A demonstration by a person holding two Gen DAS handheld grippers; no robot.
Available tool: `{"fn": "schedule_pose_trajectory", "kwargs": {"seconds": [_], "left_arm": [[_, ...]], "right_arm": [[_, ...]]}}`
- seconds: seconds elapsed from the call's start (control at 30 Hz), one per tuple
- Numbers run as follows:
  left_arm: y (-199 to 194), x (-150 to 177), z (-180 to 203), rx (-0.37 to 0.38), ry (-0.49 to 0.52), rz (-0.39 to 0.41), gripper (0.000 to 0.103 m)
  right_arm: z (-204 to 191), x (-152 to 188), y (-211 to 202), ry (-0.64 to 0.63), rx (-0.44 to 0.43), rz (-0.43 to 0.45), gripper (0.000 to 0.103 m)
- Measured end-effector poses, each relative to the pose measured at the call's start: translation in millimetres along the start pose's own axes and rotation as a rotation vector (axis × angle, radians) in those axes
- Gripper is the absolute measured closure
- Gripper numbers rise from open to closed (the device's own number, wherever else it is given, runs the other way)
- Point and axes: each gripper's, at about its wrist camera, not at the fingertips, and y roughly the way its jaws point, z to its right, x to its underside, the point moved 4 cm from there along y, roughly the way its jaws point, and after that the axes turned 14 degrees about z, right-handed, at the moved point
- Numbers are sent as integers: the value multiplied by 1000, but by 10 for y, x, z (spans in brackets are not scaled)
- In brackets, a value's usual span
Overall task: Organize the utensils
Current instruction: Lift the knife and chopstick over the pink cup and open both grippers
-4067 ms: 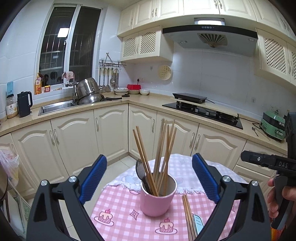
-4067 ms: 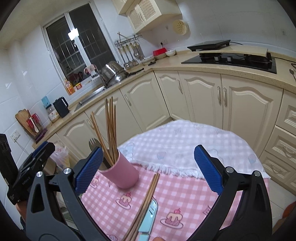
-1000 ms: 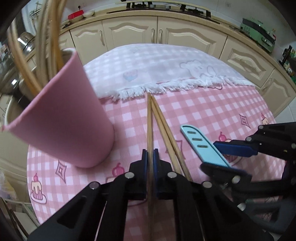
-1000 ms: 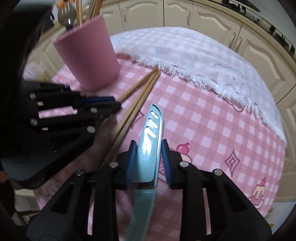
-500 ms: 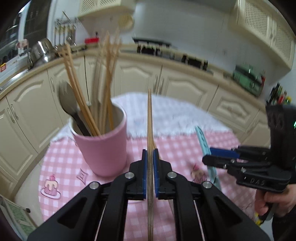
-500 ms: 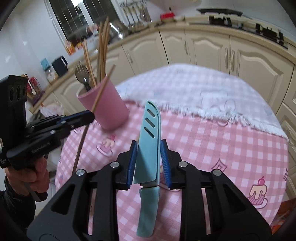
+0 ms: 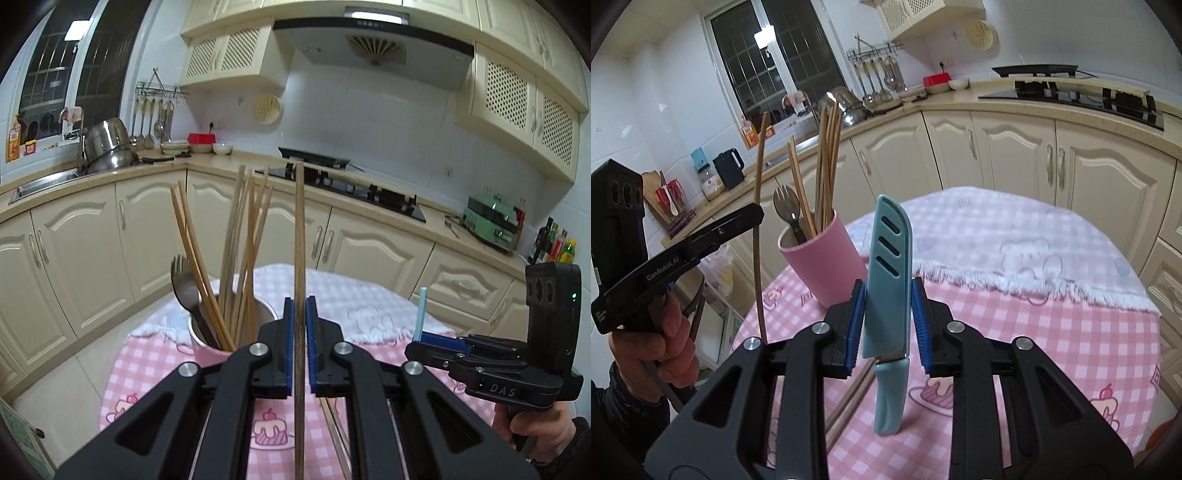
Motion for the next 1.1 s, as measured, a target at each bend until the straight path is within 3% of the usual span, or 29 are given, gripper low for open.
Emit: {"fn": "schedule_pose_trajectory", "kwargs": {"seconds": [0.3, 0.8, 0.93, 1.1], "left_arm": [[-107, -268, -53, -9, 7, 89, 98], [-69, -1220, -297, -69, 36, 343, 97], [62, -1265, -324, -83, 49, 365, 97], [304, -1049, -457, -94, 9, 328, 97]], "right_arm": [[-202, -379, 42, -55, -35, 74, 78], [-868, -1366, 215, -169, -165, 192, 78], [-923, -1392, 398, -162, -185, 167, 78], [-921, -1285, 654, -148, -190, 116, 78]]}}
